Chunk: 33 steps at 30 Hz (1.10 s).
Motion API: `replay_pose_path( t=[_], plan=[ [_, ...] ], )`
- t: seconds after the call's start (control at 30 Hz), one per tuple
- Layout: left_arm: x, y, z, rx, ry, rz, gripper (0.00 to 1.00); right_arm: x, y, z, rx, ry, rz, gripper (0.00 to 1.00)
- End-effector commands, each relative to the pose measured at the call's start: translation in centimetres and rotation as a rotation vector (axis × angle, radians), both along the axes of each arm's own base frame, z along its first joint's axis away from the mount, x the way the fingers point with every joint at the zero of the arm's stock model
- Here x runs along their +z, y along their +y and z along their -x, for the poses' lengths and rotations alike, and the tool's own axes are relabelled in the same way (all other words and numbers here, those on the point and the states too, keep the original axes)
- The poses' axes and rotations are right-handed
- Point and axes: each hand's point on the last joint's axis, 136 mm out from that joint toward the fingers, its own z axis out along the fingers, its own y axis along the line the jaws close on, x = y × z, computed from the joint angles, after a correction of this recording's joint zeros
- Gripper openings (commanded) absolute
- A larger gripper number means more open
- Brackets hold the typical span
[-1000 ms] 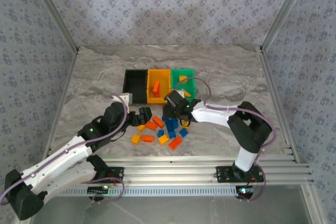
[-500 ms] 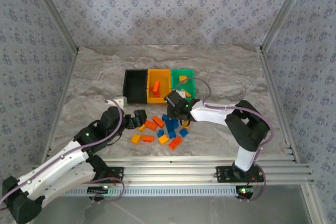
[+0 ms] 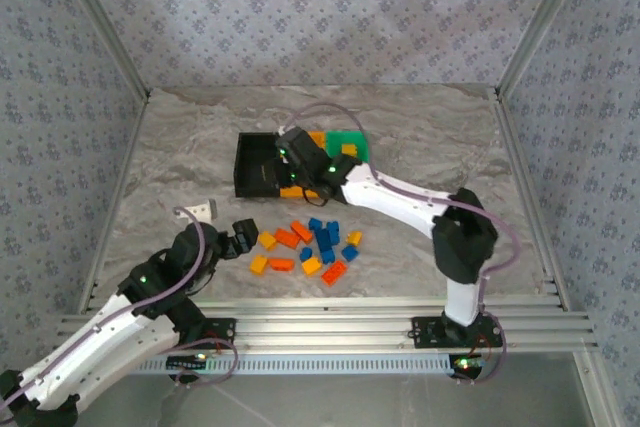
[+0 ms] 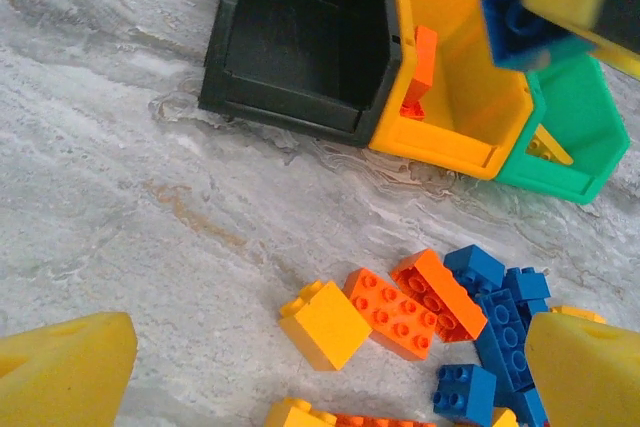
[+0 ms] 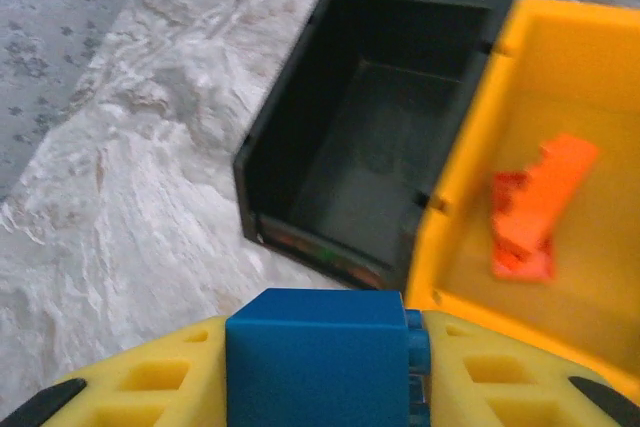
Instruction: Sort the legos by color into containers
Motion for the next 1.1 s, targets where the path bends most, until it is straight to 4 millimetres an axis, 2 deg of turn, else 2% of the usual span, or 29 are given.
replay_pose_path(
  t=[0.0,0.1,0.2,0.3,0.37,0.5,0.63,0.73,0.9,0.93,1.07],
  plan=[
    [-0.6,0.8,0.6,0.017,0.02,-0.005,0.99,-2.0,2.3,-1.6,0.055,0.026,0.031,0.39],
    [-1.0,0.7,1.0,0.006,0.041,0.0,1.0,-3.0,3.5,-3.9,0.028,0.041,0.015,0.41],
    [-1.2,0.5,1.1,-0.001,0.053,0.003,1.0,-3.0,4.1,-5.9,0.003,0.038,-0.013,0.45],
    [-1.2,0.3,1.2,-0.015,0.057,0.007,0.99,-2.1,4.6,-7.2,-0.001,0.025,-0.053,0.61],
    [-1.1,0.2,1.2,-0.025,0.056,0.007,0.99,-1.3,4.6,-7.6,-0.009,0.02,-0.073,0.7],
    [-0.7,-0.3,1.2,-0.043,0.05,0.013,0.99,0.9,3.8,-7.1,-0.016,-0.004,-0.101,0.74],
    [0.2,-1.6,0.7,-0.092,0.035,0.026,0.99,3.0,0.9,-5.3,-0.057,-0.04,-0.135,0.74],
    [0.6,-3.6,0.1,-0.166,0.047,0.017,1.0,2.9,-2.3,-3.2,-0.1,-0.037,-0.14,0.75],
    [-0.8,-8.1,-1.4,-0.296,0.134,-0.048,0.99,0.4,-8.8,0.4,-0.194,-0.009,-0.081,0.75],
    [-1.1,-8.9,-1.7,-0.315,0.145,-0.066,0.98,-0.7,-10.0,1.2,-0.203,0.003,-0.057,0.75],
    [-1.5,-12.6,-3.0,-0.403,0.15,-0.131,0.87,-2.6,-14.5,3.5,-0.292,0.044,-0.035,0.75]
  ],
)
